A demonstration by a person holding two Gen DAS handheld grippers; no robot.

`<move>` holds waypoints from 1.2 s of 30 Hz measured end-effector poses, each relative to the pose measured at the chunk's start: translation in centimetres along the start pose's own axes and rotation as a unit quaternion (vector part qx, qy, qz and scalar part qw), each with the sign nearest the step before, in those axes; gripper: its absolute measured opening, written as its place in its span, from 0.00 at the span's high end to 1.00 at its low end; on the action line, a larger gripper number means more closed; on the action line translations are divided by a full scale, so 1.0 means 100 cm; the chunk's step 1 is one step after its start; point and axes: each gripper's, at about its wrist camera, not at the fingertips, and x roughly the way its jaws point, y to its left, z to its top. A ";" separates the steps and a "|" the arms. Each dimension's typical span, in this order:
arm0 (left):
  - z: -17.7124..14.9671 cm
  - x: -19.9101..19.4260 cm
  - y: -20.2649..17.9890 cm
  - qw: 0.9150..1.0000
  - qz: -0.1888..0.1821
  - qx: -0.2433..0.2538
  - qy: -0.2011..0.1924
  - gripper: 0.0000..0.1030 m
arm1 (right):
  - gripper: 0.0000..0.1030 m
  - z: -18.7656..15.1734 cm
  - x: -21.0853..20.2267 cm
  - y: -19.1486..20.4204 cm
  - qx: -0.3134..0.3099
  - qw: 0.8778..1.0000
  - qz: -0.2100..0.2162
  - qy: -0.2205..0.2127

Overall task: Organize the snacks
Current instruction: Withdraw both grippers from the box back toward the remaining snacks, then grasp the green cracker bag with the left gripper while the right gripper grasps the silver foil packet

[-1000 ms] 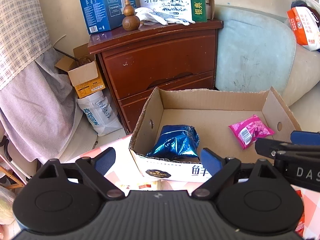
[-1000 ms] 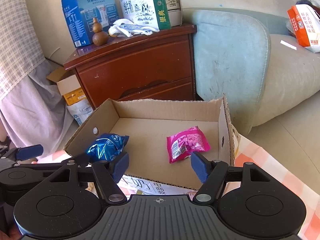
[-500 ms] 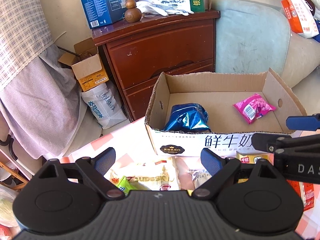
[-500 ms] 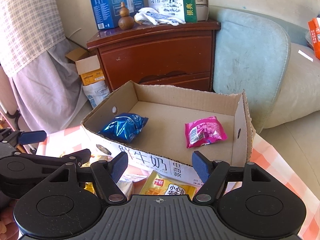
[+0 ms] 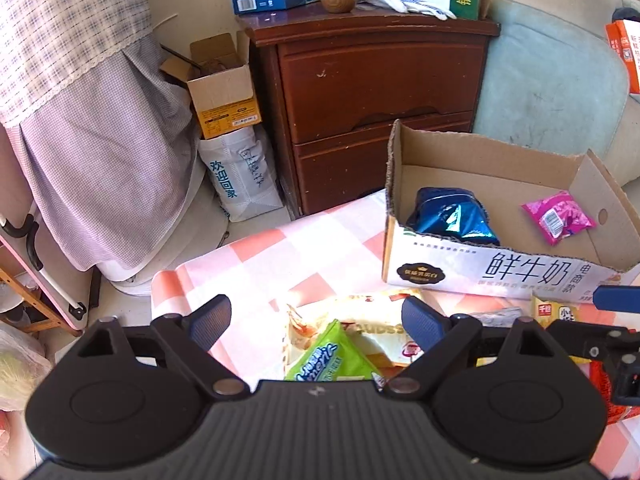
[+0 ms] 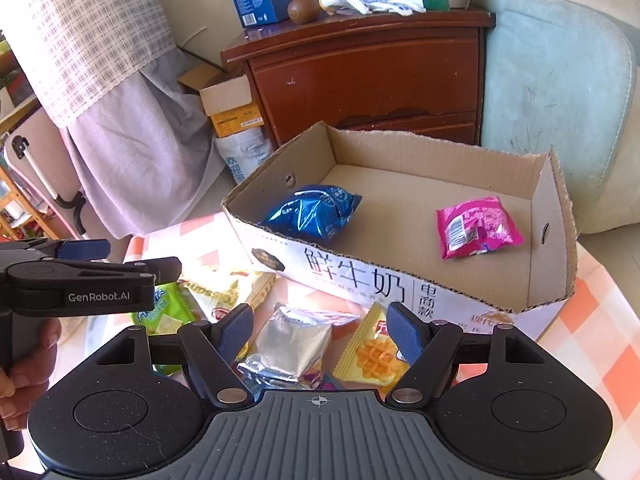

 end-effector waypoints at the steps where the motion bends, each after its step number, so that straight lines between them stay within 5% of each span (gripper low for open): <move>1: -0.001 0.004 0.007 1.000 0.010 -0.007 0.007 0.11 | 0.27 -0.001 0.003 0.002 0.002 1.000 0.005 0.007; 11: -0.019 0.026 0.036 0.998 -0.013 -0.021 0.058 0.11 | 0.28 -0.005 0.028 0.010 0.040 0.998 0.025 0.052; 30: -0.042 0.056 0.012 0.994 -0.062 -0.015 0.090 0.12 | 0.28 -0.010 0.077 0.025 0.047 0.995 -0.027 0.082; 36: -0.045 0.057 0.015 0.990 -0.084 -0.037 0.103 0.39 | 0.34 -0.013 0.083 0.022 0.054 0.995 -0.025 0.081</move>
